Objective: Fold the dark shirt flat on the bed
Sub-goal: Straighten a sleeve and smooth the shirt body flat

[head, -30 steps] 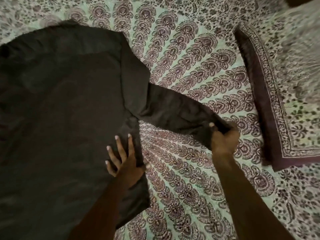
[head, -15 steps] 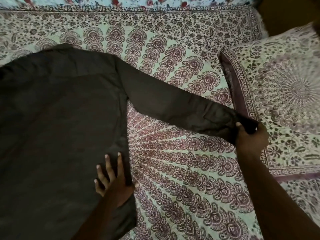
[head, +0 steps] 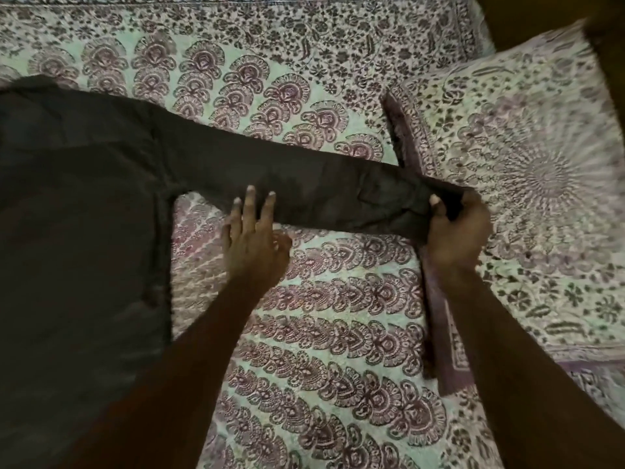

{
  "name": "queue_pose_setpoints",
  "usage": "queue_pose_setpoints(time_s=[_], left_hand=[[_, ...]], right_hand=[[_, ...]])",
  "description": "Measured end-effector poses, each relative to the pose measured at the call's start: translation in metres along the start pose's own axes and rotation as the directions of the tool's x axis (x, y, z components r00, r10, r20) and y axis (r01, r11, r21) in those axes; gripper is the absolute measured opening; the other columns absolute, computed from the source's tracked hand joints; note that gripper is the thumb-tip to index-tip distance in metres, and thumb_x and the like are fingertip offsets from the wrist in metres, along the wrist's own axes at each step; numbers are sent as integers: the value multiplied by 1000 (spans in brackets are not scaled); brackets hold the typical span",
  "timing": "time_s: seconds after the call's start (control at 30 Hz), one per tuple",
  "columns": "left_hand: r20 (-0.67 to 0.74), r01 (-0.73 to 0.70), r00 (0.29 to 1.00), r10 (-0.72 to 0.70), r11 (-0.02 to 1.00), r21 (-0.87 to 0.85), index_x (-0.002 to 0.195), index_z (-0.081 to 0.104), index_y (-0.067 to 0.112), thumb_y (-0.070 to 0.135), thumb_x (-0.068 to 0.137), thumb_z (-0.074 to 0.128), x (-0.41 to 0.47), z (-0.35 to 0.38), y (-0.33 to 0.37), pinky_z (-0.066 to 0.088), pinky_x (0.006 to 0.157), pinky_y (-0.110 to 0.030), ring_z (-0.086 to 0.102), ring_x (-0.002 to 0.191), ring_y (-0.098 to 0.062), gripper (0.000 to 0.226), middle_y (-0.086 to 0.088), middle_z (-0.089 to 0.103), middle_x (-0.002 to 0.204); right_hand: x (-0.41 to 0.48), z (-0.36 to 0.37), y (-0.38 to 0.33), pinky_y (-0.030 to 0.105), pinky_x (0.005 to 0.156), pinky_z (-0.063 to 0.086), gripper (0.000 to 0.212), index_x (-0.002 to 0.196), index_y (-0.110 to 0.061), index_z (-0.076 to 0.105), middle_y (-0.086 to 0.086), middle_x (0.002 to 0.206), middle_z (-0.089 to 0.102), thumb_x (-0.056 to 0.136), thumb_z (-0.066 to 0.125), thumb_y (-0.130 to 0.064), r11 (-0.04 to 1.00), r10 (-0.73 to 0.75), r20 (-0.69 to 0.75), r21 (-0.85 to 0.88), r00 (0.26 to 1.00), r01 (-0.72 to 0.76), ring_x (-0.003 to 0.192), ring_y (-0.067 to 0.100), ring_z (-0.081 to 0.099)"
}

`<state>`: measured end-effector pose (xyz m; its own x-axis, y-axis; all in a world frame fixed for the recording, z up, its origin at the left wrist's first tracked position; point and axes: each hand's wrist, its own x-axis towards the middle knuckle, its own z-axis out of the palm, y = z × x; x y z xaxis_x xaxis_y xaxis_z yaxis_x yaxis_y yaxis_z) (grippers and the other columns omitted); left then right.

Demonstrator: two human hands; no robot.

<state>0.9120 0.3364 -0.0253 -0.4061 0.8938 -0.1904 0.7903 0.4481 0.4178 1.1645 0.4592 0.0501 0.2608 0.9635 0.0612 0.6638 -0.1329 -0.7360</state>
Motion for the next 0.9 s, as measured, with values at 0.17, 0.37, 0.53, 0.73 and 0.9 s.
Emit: queue_pose_setpoints(time_s=[0.17,0.37,0.53,0.73,0.9], left_hand=[[82,4,997,-8,999,54,166,13,41,70,103,26,53,22,31,5,127,-61,-4,163,-33,71,1,-2,177],[93,65,993,-72,995,81,166,15,40,67,103,34,66,52,38,6,126,-63,-5,162,-36,71,3,-7,177],[34,95,995,-98,992,83,165,15,43,65,103,37,70,67,45,4,125,-65,-6,161,-40,70,5,-9,177],[45,76,996,-80,993,90,164,1,49,71,101,34,69,75,41,1,124,-67,-11,160,-41,74,7,-16,175],[124,65,989,-76,994,89,158,-4,61,78,96,35,74,70,39,0,124,-66,-17,159,-40,75,9,-25,173]], right_hand=[[31,-4,9,30,74,46,13,107,-7,68,14,94,74,95,64,-10,988,-119,6,-95,993,120,86,28,67],[59,0,20,32,68,48,9,107,-2,65,17,89,71,99,63,-6,930,-233,230,-230,945,286,76,29,66],[77,6,19,30,68,50,16,114,4,63,22,98,70,99,56,2,862,-360,268,-271,893,429,79,30,66],[70,16,13,47,87,59,44,134,-3,53,20,131,53,92,63,7,769,-242,350,-499,905,399,111,39,60],[47,27,10,54,104,48,71,143,-5,51,25,138,49,78,69,16,639,-326,358,-599,875,483,131,43,45]])
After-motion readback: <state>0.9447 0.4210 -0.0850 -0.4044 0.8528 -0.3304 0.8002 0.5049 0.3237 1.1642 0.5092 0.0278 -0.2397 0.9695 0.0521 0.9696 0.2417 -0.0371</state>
